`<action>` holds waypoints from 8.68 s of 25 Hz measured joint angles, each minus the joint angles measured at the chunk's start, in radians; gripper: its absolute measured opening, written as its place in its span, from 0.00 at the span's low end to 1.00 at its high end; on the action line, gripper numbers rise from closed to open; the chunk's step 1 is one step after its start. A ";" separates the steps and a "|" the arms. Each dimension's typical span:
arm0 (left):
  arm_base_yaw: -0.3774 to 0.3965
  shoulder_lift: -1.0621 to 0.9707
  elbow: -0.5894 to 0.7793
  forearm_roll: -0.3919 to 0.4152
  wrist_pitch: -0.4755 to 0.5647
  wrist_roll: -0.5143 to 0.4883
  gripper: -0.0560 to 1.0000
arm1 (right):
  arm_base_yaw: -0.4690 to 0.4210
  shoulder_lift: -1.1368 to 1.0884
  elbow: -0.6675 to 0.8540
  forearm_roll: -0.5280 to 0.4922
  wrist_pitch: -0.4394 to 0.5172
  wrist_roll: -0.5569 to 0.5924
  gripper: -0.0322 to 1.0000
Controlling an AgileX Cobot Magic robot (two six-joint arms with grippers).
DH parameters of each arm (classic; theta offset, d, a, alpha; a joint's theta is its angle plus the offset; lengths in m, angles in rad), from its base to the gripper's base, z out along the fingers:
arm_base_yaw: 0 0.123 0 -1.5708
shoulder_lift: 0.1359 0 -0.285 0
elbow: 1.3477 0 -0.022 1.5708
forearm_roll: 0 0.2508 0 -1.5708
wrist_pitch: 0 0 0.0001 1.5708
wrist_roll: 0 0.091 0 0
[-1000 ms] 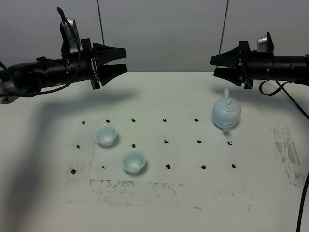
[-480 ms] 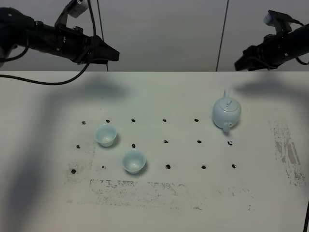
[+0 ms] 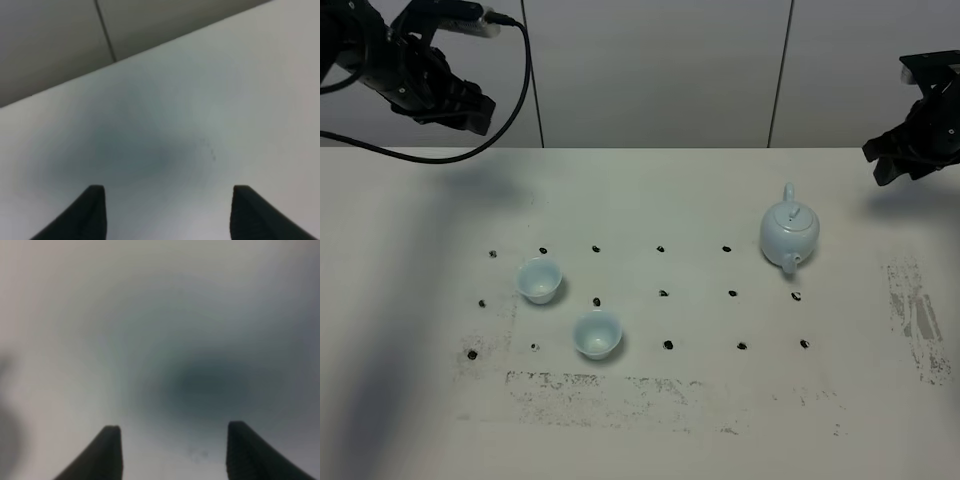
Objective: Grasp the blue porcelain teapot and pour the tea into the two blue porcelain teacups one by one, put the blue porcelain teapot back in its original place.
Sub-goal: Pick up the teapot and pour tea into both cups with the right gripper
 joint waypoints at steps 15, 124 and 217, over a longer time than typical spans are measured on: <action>0.011 -0.502 0.672 0.209 -0.262 -0.146 0.35 | -0.002 -0.385 0.556 -0.046 -0.195 0.051 0.40; 0.011 -2.344 1.826 0.191 0.072 -0.330 0.52 | 0.352 -0.075 0.179 -0.174 -0.303 0.087 0.44; 0.011 -2.344 1.826 0.191 0.072 -0.328 0.52 | 0.170 -0.346 0.740 -0.083 -0.357 0.109 0.44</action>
